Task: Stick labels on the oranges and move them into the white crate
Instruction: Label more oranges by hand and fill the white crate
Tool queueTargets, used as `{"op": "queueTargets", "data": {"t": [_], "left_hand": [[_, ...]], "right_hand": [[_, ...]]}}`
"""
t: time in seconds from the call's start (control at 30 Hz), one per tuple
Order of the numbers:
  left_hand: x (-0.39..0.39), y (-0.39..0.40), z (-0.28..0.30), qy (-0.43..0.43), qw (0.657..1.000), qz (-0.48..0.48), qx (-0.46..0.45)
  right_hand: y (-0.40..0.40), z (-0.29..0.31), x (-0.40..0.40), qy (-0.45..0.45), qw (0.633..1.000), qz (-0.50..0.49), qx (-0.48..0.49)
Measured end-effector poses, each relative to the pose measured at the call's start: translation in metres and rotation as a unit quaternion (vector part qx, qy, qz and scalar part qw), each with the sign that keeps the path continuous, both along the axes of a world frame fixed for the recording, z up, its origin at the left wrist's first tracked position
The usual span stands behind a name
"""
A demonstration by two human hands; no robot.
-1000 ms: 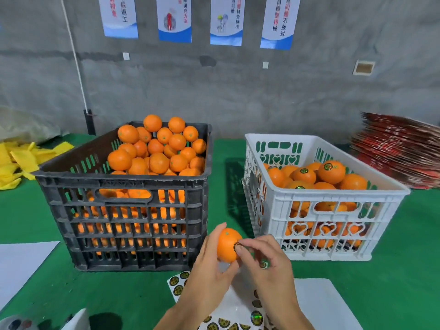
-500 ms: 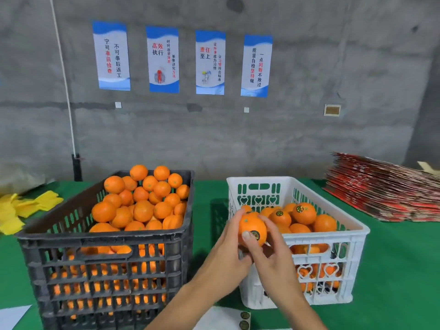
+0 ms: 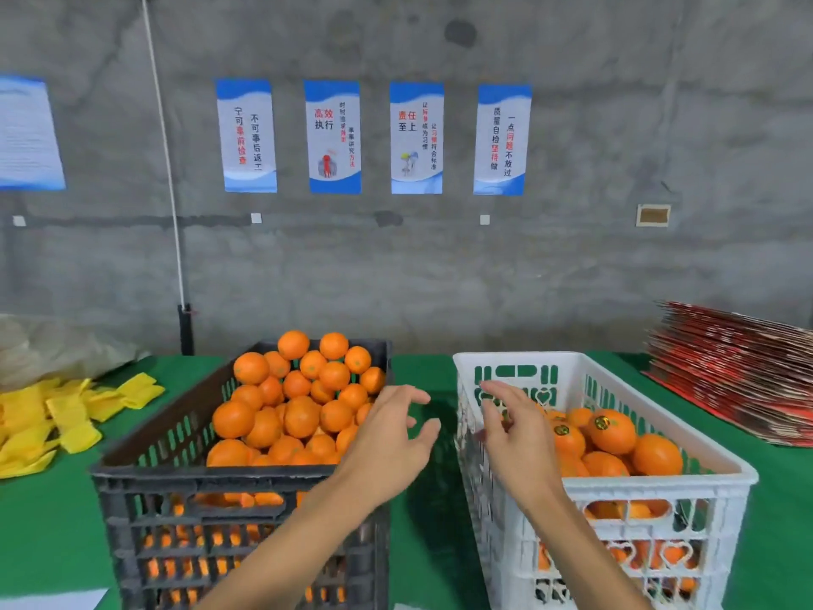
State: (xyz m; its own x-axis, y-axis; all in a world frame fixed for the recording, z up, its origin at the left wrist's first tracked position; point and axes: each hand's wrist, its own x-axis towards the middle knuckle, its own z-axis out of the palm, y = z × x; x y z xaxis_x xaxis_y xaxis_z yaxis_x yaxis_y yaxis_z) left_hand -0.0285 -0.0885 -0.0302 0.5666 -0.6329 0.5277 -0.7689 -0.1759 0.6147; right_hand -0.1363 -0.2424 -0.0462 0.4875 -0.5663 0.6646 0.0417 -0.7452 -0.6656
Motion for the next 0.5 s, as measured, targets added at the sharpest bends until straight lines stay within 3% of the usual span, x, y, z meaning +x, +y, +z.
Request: {"op": "queueTargets", "data": {"t": [0.17,0.27,0.5], "left_hand": [[0.051,-0.001,0.024,0.031,0.997,0.038,0.058],[0.097,0.006,0.022,0.018,0.988,0.094,0.118],[0.214,0.006,0.000,-0.005,0.889,0.159,0.429]], "right_hand": [[0.043,0.015,0.068,0.031,0.994,0.104,0.016],[0.058,0.025,0.109,0.130,0.977,0.170,-0.010],[0.053,0.023,0.188,0.302,0.929,0.180,-0.116]]}}
